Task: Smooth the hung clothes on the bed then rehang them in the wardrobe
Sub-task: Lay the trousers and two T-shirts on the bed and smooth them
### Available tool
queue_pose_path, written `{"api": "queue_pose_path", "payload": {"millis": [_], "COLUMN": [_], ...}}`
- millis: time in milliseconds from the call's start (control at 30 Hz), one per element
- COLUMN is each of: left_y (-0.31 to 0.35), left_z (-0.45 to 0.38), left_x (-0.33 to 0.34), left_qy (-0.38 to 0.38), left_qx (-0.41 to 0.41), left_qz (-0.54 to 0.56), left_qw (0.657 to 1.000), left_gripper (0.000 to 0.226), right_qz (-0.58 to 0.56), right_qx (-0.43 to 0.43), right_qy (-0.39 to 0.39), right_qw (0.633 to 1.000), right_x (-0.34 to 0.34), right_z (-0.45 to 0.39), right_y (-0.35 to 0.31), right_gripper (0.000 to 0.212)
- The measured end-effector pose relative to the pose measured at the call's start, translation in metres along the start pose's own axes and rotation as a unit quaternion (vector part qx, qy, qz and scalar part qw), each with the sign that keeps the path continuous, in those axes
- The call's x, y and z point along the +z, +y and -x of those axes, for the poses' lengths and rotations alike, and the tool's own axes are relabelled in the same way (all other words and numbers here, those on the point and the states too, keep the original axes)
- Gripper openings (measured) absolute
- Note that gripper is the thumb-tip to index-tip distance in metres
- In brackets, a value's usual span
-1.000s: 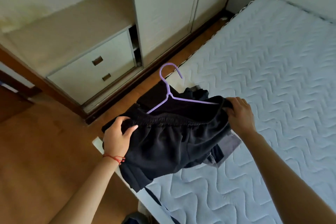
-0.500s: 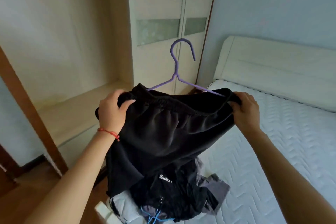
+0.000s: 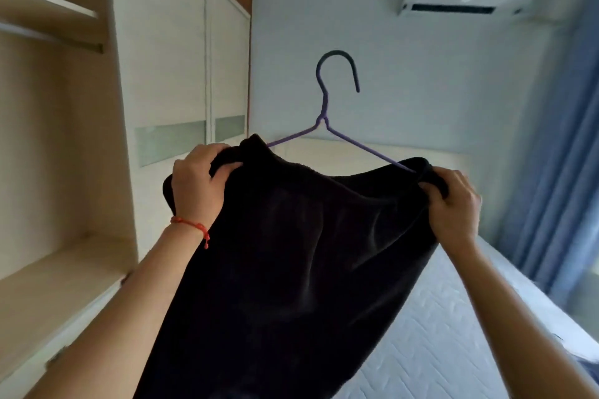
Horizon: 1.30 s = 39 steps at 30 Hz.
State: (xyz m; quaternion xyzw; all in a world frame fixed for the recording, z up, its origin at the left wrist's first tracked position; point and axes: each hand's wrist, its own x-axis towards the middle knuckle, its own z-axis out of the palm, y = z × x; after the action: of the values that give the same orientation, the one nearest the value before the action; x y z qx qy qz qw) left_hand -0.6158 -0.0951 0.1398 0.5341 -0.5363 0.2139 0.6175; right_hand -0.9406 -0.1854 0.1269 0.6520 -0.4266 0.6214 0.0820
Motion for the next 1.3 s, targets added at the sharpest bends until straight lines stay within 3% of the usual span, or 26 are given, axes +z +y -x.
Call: {"api": "queue_pose_path", "payload": {"millis": [267, 500, 667, 833, 933, 1300], "left_y": [0.141, 0.277, 0.343, 0.373, 0.380, 0.359], "left_z": [0.013, 0.072, 0.110, 0.131, 0.140, 0.157], "left_x": [0.069, 0.155, 0.210, 0.268, 0.307, 0.479], "left_qy": [-0.038, -0.095, -0.126, -0.163, -0.187, -0.267], "left_qx": [0.039, 0.002, -0.013, -0.015, -0.046, -0.117], "left_qz": [0.124, 0.216, 0.247, 0.271, 0.288, 0.345], "left_qw": [0.991, 0.972, 0.961, 0.949, 0.938, 0.892], "left_gripper": [0.025, 0.029, 0.029, 0.035, 0.025, 0.020], "right_qz": [0.090, 0.174, 0.211, 0.231, 0.258, 0.259], "right_qx": [0.016, 0.039, 0.048, 0.085, 0.104, 0.118], "right_qy": [0.081, 0.093, 0.099, 0.083, 0.081, 0.029], "right_qw": [0.993, 0.979, 0.971, 0.966, 0.957, 0.958], "right_x": [-0.173, -0.327, -0.399, -0.424, -0.421, -0.350], "right_z": [-0.012, -0.018, -0.021, -0.025, -0.028, -0.066], "right_y": [0.057, 0.135, 0.186, 0.246, 0.281, 0.424], "right_gripper": [0.024, 0.029, 0.028, 0.032, 0.036, 0.035]}}
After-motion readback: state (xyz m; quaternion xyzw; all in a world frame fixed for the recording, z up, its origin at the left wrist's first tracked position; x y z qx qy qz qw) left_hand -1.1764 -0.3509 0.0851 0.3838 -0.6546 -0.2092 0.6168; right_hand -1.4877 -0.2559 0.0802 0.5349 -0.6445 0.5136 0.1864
